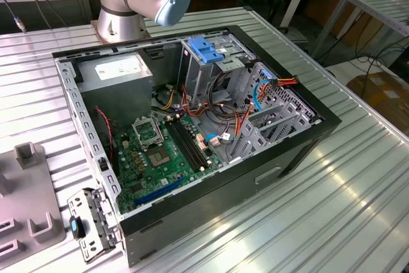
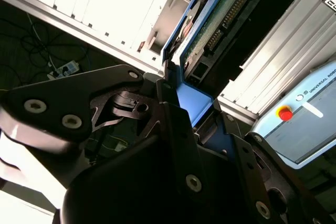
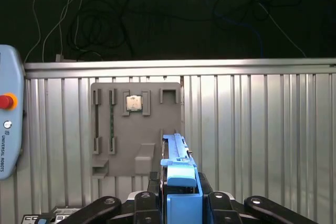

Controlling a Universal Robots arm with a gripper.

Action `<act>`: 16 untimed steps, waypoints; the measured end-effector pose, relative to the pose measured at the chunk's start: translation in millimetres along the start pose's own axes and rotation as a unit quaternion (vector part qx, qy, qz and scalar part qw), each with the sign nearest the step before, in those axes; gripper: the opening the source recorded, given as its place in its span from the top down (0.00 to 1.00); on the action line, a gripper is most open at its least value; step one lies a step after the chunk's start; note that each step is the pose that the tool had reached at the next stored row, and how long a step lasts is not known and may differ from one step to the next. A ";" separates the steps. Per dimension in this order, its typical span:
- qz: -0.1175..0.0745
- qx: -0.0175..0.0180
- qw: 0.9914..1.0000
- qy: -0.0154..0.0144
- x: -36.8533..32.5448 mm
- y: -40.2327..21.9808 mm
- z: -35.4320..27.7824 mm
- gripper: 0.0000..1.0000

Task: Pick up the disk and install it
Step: 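Pick up the disk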

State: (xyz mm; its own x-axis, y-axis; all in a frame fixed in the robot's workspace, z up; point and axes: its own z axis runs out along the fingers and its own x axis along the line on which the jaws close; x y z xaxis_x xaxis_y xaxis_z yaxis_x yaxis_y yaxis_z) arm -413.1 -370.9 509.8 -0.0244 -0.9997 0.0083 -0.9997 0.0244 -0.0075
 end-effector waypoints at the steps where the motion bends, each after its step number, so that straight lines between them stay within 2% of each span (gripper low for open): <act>1: 0.000 0.000 1.000 0.000 0.0 -1.1 0.0 0.63; 6: 0.000 0.000 1.000 0.000 0.0 -6.6 0.0 0.63; 8: 0.000 0.000 1.000 0.000 0.1 -13.6 0.1 0.63; 11: 0.001 -0.001 1.000 0.000 0.8 -19.5 0.2 0.63; 16: 0.002 -0.001 1.000 0.000 8.5 -25.5 0.3 0.63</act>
State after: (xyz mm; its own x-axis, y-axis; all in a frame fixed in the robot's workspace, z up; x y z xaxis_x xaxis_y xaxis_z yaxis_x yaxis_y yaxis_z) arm -387.8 -380.1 509.8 -0.0281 -0.9996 0.0083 -0.9996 0.0281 -0.0053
